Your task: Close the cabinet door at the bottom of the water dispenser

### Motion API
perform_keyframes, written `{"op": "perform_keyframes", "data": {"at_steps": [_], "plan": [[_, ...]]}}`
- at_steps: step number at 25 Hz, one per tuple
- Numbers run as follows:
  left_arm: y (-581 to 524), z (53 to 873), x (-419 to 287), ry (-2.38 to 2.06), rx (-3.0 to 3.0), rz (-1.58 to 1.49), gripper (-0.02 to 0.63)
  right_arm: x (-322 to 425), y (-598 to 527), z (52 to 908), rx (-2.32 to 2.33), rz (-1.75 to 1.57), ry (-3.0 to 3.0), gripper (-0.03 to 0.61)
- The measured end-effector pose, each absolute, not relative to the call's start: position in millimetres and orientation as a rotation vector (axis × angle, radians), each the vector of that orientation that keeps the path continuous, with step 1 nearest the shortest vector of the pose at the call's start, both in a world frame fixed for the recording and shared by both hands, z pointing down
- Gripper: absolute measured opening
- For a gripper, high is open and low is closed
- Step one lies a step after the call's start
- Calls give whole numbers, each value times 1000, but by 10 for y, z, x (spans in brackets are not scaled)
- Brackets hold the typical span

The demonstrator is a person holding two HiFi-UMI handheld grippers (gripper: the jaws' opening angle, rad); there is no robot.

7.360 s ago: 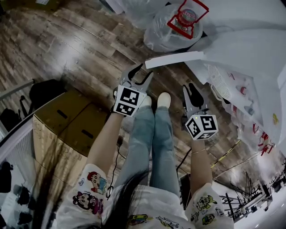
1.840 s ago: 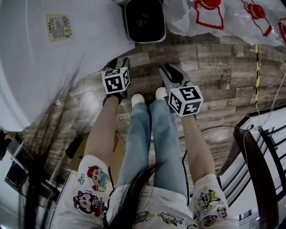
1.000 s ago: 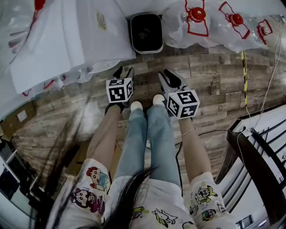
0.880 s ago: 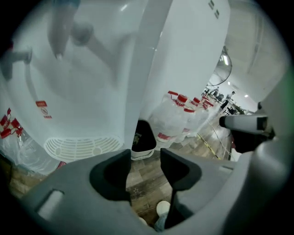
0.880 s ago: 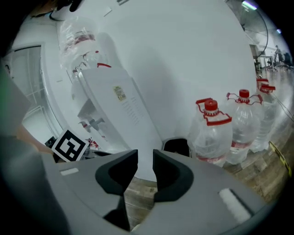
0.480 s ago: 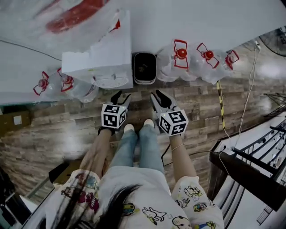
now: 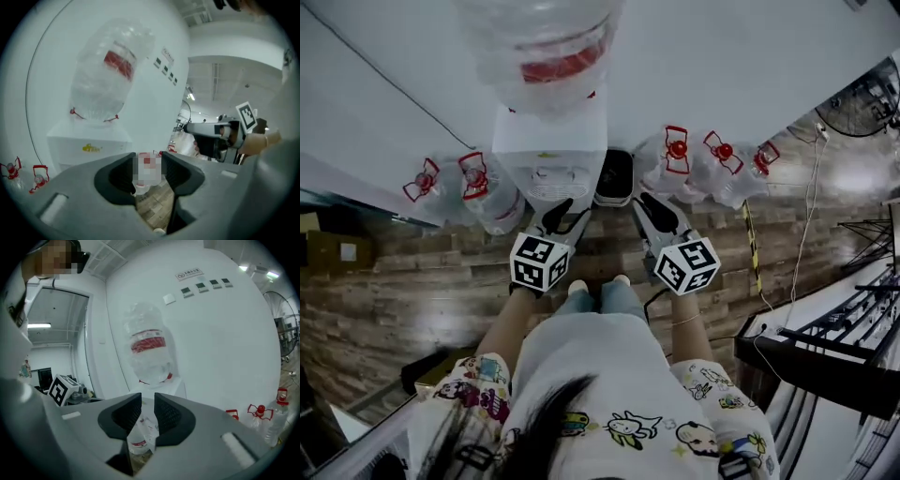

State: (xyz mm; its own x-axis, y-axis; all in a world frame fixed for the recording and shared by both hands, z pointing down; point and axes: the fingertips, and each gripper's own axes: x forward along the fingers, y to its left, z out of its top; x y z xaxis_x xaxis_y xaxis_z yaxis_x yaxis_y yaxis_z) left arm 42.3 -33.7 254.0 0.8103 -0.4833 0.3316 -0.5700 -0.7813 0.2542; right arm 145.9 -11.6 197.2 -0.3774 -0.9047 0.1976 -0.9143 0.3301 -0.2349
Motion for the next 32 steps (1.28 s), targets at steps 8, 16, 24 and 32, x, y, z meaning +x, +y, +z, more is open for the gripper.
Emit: {"op": "perform_keyframes", "data": {"at_steps": [8, 16, 24, 32], "plan": [[-58, 1643, 89, -825, 2716, 87, 147, 1159, 158, 1459, 1664, 332, -2615, 88], [195, 1421, -257, -939, 2709, 27, 58, 951, 337, 1178, 1616, 283, -2722, 34], [288, 1427, -496, -1080, 2676, 21, 0, 815, 397, 1153, 1576, 263, -2775, 11], [408, 1517, -600, -1132, 2649, 45, -2, 802, 565, 1281, 1591, 286, -2752, 9]]}}
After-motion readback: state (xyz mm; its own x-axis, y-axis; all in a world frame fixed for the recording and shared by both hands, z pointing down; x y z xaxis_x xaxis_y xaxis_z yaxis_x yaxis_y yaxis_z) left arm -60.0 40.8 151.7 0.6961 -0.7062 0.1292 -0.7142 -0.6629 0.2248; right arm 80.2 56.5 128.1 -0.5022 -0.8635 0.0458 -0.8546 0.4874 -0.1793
